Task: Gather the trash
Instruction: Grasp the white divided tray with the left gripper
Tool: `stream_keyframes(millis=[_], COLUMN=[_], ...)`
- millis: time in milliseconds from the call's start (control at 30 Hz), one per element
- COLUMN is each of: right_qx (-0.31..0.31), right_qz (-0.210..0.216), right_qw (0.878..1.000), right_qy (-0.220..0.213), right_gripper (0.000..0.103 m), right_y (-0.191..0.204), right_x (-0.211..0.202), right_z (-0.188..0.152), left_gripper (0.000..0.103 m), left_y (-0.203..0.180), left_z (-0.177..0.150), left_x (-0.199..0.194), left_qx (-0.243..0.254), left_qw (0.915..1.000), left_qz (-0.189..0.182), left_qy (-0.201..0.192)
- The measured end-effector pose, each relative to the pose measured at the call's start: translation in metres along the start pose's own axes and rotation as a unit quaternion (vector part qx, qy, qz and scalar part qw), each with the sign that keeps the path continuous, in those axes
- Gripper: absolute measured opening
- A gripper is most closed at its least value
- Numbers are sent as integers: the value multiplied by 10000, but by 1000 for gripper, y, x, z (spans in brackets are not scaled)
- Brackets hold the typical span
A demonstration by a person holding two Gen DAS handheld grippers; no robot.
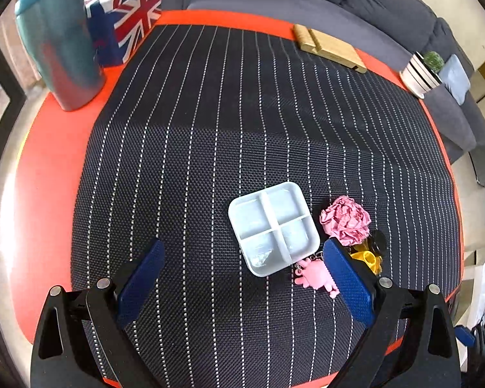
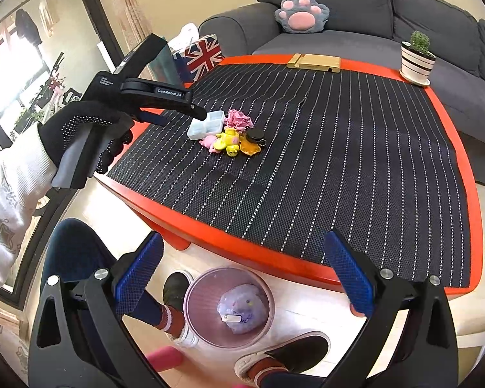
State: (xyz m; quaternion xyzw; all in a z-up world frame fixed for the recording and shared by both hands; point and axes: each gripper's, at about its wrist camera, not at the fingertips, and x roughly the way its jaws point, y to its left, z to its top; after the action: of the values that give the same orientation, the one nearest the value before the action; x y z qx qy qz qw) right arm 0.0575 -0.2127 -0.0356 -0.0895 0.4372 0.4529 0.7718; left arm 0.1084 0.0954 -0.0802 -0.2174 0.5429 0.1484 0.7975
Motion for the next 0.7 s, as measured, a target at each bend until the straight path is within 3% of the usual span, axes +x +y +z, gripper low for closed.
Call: stream_keyframes(millis=[133,367,533,700], right_qx=[28,50,32,0], right_qz=[-1,-4,-11,-21], right_qw=[10000,10000,10000,10000], right_qy=[-7,-27,-24,-27], right_gripper=[98,98,98,98], right_y=[-3,-6,-6,-5], right_x=[0,-1,-1,0], right_z=[-1,-2,-1,1], left_gripper=[76,60,32,31], left_y=[0,-2,-5,-6], left_z=[1,2,4,6], left_x=[5,11,8,7], left_qx=[-131,-223,-163,-84], left_qw=[9999,9997,9997,9999], left_qz=[72,44,94,72], left_qy=[17,102,135,128])
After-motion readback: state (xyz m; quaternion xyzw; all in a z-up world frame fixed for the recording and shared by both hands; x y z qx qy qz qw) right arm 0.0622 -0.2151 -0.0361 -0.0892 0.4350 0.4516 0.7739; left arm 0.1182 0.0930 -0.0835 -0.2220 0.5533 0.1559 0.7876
